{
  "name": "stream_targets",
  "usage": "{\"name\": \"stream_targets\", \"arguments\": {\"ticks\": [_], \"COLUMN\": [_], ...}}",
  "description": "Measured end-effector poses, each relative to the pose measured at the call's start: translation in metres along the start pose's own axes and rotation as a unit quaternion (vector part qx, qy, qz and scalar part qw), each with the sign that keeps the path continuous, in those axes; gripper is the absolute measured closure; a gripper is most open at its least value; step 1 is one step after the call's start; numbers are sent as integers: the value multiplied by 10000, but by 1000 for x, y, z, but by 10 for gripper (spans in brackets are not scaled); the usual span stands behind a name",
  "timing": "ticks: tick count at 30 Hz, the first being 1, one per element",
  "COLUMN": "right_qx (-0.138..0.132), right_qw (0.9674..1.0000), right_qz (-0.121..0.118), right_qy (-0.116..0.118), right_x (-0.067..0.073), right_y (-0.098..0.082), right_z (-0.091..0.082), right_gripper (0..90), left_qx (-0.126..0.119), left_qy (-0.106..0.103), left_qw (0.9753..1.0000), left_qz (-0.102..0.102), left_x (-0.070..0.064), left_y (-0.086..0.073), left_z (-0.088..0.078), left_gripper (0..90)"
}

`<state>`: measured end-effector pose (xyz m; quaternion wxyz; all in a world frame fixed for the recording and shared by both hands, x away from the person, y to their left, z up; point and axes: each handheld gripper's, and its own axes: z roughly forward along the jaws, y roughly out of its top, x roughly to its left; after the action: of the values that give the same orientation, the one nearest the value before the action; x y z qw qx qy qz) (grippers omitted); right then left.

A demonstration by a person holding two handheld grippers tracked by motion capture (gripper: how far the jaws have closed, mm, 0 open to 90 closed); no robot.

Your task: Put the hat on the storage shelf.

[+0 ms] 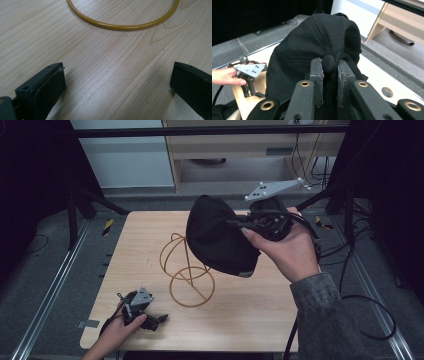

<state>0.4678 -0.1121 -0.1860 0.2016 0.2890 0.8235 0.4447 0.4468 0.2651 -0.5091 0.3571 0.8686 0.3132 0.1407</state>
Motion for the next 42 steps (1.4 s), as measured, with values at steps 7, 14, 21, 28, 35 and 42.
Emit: {"name": "stream_targets", "arguments": {"ticks": [7,14,21,28,35,42], "right_qx": [194,420,603,903,993,1101], "right_qw": [9996,9984,9969,9935,9917,9898], "right_qz": [-174,-290,-382,-475,-551,-578], "right_qy": [147,250,328,509,609,693], "right_x": [9,17,22,26,34,40], "right_y": [23,38,46,49,50,51], "right_z": [20,38,53,72,86,103], "right_gripper": [779,778,776,776,774,771], "left_qx": [-1,-2,1,3,4,-5], "left_qy": [3,3,-2,-2,-2,-8], "left_qw": [10000,10000,10000,10000,10000,10000], "left_qz": [1,-1,-1,1,0,-9], "left_x": [0,0,0,0,0,0], "left_y": [0,0,0,0,0,0], "left_z": [0,0,0,0,0,0], "left_gripper": [0,0,0,0,0,0]}}
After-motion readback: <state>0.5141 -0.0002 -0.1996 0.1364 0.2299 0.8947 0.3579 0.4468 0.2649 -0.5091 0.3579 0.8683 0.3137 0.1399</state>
